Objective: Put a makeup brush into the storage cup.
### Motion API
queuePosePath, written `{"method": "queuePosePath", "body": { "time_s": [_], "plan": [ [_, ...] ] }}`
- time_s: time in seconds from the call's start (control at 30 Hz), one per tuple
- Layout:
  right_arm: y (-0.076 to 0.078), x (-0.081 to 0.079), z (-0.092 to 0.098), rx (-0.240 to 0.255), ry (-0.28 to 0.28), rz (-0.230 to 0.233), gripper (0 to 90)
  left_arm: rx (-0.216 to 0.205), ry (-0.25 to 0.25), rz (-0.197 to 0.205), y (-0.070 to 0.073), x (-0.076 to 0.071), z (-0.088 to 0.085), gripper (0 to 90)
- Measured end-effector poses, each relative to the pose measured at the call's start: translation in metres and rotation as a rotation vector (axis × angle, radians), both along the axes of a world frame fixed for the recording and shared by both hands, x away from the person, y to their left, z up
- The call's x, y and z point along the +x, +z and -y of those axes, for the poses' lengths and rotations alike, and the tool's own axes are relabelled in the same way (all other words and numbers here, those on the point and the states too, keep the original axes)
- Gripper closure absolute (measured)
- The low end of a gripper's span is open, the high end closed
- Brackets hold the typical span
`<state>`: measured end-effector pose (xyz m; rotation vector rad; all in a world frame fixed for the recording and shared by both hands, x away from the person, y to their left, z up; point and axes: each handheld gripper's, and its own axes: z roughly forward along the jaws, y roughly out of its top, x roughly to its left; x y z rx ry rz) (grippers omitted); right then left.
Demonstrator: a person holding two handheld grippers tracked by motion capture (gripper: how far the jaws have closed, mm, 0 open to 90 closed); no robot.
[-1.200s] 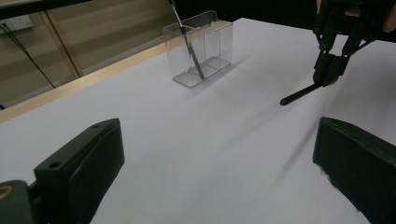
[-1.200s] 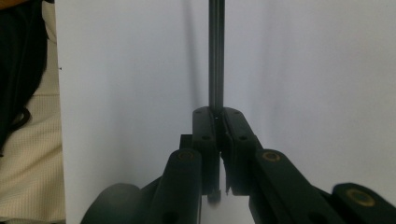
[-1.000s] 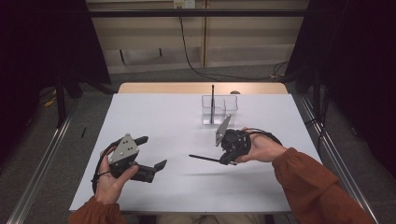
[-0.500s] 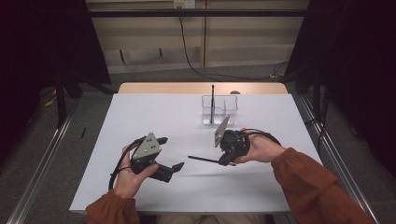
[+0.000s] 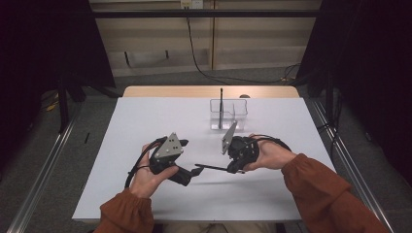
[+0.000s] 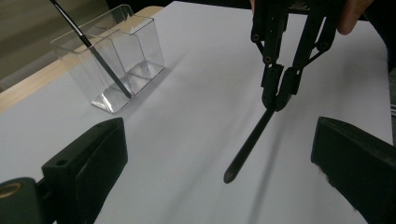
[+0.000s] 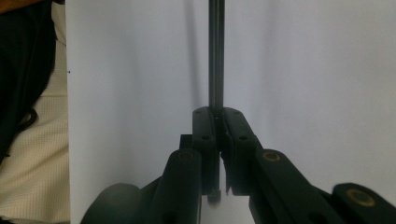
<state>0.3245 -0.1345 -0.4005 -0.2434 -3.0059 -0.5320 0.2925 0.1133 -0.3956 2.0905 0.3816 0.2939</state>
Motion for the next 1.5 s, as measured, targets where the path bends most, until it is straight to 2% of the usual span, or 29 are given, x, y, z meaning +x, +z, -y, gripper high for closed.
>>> {"method": "queuePosePath", "body": {
  "time_s": [0.03, 0.1, 0.2, 0.27, 0.37, 0.43, 0.5, 0.63, 0.77, 0.93, 1.0, 1.13, 1.3, 1.4, 1.47, 1.5],
  "plan": [
    [0.000, 0.000, 0.000, 0.002, 0.002, 0.001, 84.9, 0.008, 0.000, -0.002, 0.000, 0.001, 0.002, 3.7],
    [0.000, 0.000, 0.000, -0.005, 0.002, -0.002, 84.9, 0.037, -0.025, -0.048, -0.002, 0.005, 0.006, 3.5],
    [0.000, -0.001, 0.000, -0.017, 0.004, -0.006, 84.9, 0.069, -0.040, -0.055, -0.005, 0.008, 0.010, 3.7],
    [0.001, 0.000, 0.001, 0.002, 0.010, -0.002, 84.9, 0.077, -0.046, -0.071, -0.005, 0.010, 0.012, 3.6],
    [0.002, 0.000, -0.001, -0.024, 0.004, -0.005, 84.9, 0.120, -0.062, -0.079, -0.005, 0.014, 0.014, 4.0],
    [0.001, 0.001, -0.002, -0.019, 0.021, 0.000, 84.9, 0.150, -0.074, -0.074, -0.005, 0.015, 0.015, 4.2],
    [0.001, 0.002, -0.002, -0.026, 0.027, 0.001, 84.9, 0.191, -0.105, -0.077, -0.005, 0.016, 0.017, 4.5],
    [0.001, 0.002, -0.004, -0.053, 0.020, -0.005, 84.9, 0.242, -0.138, -0.085, -0.003, 0.018, 0.019, 6.1],
    [0.000, 0.002, -0.006, -0.059, 0.038, 0.000, 84.9, 0.283, -0.151, -0.106, -0.003, 0.019, 0.024, 7.4],
    [0.001, 0.002, -0.008, -0.076, 0.040, -0.001, 84.9, 0.362, -0.172, -0.130, -0.007, 0.019, 0.030, 9.3],
    [0.001, 0.002, -0.008, -0.076, 0.041, -0.002, 84.9, 0.387, -0.178, -0.125, -0.009, 0.019, 0.032, 9.4],
    [0.000, 0.001, -0.009, -0.082, 0.042, -0.002, 85.0, 0.409, -0.191, -0.137, -0.011, 0.020, 0.035, 21.7],
    [0.000, 0.001, -0.010, -0.080, 0.048, 0.000, 84.9, 0.450, -0.177, -0.166, -0.010, 0.023, 0.038, 26.9],
    [-0.001, 0.001, -0.011, -0.083, 0.048, -0.001, 84.9, 0.469, -0.190, -0.191, -0.010, 0.023, 0.039, 34.6],
    [-0.002, 0.001, -0.012, -0.084, 0.052, -0.002, 84.9, 0.472, -0.195, -0.195, -0.011, 0.023, 0.039, 43.9],
    [-0.002, 0.001, -0.013, -0.085, 0.051, -0.003, 85.0, 0.476, -0.198, -0.195, -0.011, 0.022, 0.040, 45.6]
  ]
}}
